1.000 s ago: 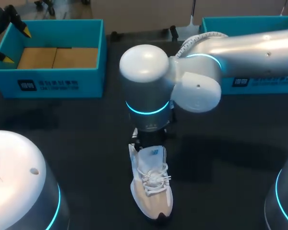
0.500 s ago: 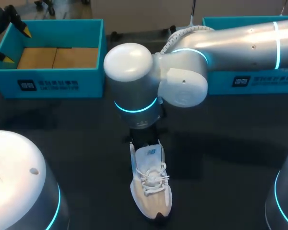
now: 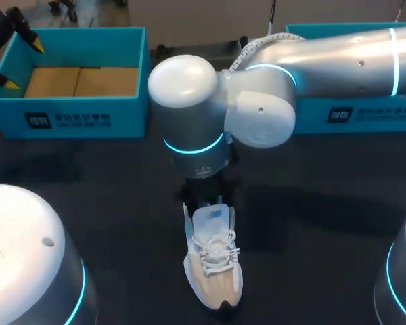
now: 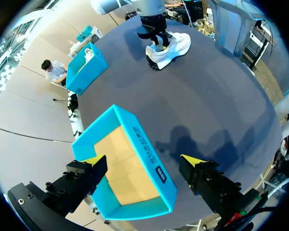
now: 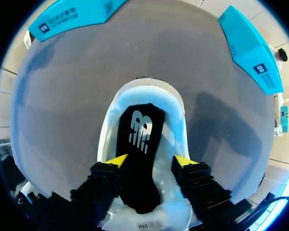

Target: Take the shoe out of the shoebox, open the shoe tongue, remove and reinsert the insole, then place the shoe into the shoebox

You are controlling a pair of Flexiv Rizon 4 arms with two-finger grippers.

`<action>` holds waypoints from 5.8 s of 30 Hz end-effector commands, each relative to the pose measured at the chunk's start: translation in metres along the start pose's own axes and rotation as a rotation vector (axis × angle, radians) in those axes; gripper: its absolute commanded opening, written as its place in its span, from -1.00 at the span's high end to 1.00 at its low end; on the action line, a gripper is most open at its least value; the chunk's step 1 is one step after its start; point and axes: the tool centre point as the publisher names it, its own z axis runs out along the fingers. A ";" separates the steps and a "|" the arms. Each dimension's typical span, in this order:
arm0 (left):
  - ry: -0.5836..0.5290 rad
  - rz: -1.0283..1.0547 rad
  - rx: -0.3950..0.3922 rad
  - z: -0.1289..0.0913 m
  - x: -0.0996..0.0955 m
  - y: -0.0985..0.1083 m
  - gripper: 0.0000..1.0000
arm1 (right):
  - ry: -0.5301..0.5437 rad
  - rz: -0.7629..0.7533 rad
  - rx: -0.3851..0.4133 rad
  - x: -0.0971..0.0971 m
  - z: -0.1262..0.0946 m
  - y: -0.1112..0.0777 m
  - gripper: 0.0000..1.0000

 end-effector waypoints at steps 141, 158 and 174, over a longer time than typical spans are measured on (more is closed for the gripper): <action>0.001 0.001 -0.003 0.000 0.001 0.000 -1.00 | 0.239 -1.154 -0.219 0.006 -0.098 0.020 -1.00; 0.001 0.001 -0.003 0.000 0.001 0.000 -1.00 | 0.087 -1.413 -0.166 0.016 -0.066 0.053 -1.00; 0.001 0.001 -0.003 0.000 0.001 0.000 -1.00 | 0.025 -1.476 -0.148 0.005 -0.026 0.080 -1.00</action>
